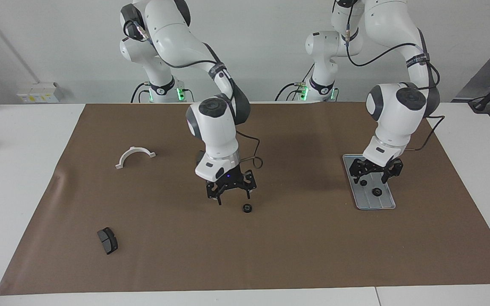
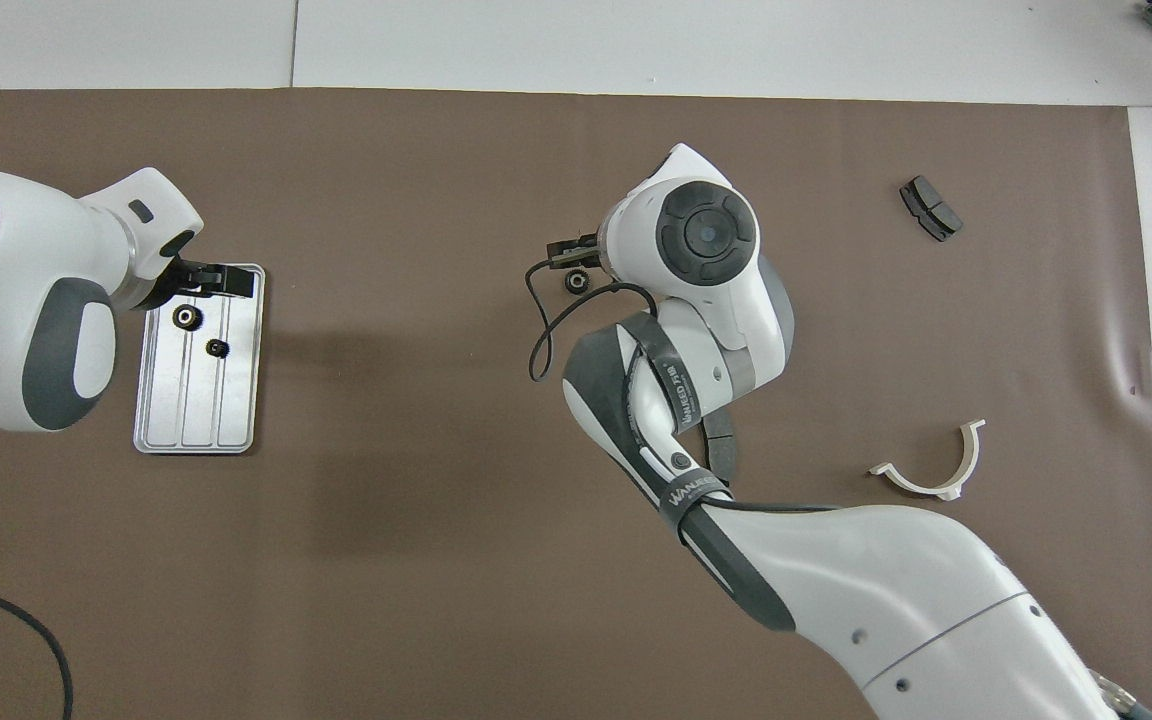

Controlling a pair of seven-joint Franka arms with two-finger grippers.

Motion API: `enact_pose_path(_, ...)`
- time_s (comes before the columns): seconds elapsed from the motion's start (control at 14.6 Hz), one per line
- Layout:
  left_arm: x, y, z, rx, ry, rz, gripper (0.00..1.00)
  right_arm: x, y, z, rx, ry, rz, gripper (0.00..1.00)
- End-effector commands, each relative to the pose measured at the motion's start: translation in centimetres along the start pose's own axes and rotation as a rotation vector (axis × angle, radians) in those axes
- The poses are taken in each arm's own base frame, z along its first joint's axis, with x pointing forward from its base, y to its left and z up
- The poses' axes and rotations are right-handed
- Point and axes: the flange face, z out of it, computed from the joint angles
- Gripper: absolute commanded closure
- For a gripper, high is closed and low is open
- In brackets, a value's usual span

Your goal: Place bearing gear from tray to pile

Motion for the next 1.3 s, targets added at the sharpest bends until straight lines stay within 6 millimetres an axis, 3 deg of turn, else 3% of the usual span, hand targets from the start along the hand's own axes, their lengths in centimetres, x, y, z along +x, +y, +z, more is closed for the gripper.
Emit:
enact_pose_path(0.0, -0.9, -3.1, 1.7, -0.043, 0.030, -0.034, 0.00, 0.2, -1.6, 3.3, -0.010, 0.018, -0.031, 0.00)
enact_pose_path(0.21, -1.0, -5.0, 4.9, -0.037, 0.033, -0.065, 0.00, -1.4, -3.2, 4.1, -0.034, 0.001, -0.088, 0.00)
enact_pose_path(0.41, -1.2, -6.3, 7.2, -0.035, 0.029, -0.088, 0.00, -1.2, -2.2, 4.4, -0.066, 0.011, -0.119, 0.00)
enact_pose_path(0.55, -1.5, -6.5, 8.1, -0.034, 0.024, -0.092, 0.01, -2.5, -2.5, 5.2, -0.076, -0.025, -0.135, 0.15)
enact_pose_path(0.82, -3.1, -6.2, 9.9, -0.030, 0.042, -0.095, 0.08, -2.7, -2.5, 5.4, -0.078, -0.034, -0.159, 0.31)
enact_pose_path(0.96, -3.5, -6.2, 10.1, -0.032, 0.028, -0.098, 0.15, -2.8, -2.5, 5.5, -0.078, -0.035, -0.159, 0.48)
enact_pose_path(1.16, -3.9, -7.1, 10.2, -0.033, 0.009, -0.111, 0.30, -2.9, -2.7, 5.5, -0.075, -0.029, -0.162, 0.50)
enact_pose_path(1.23, -3.9, -7.2, 10.1, -0.033, 0.007, -0.113, 0.41, -3.0, -2.7, 5.6, -0.073, -0.028, -0.164, 0.50)
